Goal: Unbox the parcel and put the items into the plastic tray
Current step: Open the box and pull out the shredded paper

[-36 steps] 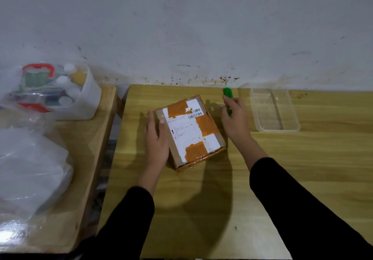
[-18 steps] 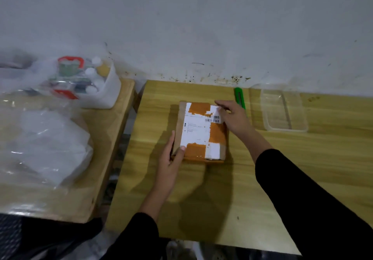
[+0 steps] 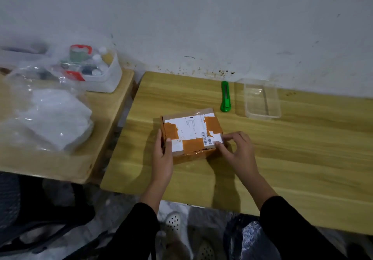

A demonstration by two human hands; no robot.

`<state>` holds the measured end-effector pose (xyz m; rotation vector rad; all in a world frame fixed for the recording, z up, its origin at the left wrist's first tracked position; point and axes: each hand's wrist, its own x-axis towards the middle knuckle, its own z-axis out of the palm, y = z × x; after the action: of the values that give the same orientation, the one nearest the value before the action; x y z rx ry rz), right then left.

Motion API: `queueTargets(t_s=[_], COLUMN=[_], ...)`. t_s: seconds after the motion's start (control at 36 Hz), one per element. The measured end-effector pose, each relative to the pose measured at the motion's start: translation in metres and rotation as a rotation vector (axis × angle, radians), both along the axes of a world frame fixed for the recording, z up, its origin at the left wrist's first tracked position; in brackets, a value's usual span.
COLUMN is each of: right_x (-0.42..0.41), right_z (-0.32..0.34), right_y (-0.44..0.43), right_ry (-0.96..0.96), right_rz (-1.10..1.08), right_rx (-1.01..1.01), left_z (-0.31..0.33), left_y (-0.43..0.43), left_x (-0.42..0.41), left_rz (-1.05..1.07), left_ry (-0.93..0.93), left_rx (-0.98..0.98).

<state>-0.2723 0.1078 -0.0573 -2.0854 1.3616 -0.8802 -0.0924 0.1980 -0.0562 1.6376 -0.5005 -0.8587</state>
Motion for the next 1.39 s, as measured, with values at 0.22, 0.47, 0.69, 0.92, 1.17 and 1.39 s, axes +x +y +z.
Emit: queueTargets(t_s=[0.22,0.47,0.69,0.92,1.17,1.39], right_x=[0.005,0.007,0.010,0.018,0.023,0.024], right_z=[0.014,0.017,0.018,0.020,0.024,0.027], right_y=[-0.008,-0.018,-0.021,-0.020,-0.019,-0.022], right_ry=[0.123,0.131,0.136,0.144,0.175,0.247], right_rz=[0.347,0.485,0.548,0.587,0.646,0.625], right_rx=[-0.064,-0.010,0.024,0.014,0.076,0.138], left_z=[-0.012,-0.013,-0.024,-0.022,-0.014,-0.011], left_y=[0.015,0.015,0.017,0.017,0.017,0.016], left_x=[0.000,0.000,0.006,0.009,-0.004,-0.006], left_rz=[-0.044,-0.054,-0.087,-0.114,-0.081,-0.101], left_ry=[-0.031,0.032,0.108,0.131,0.023,-0.001], left_rx=[-0.005,-0.017,-0.036,-0.046,0.003,0.031])
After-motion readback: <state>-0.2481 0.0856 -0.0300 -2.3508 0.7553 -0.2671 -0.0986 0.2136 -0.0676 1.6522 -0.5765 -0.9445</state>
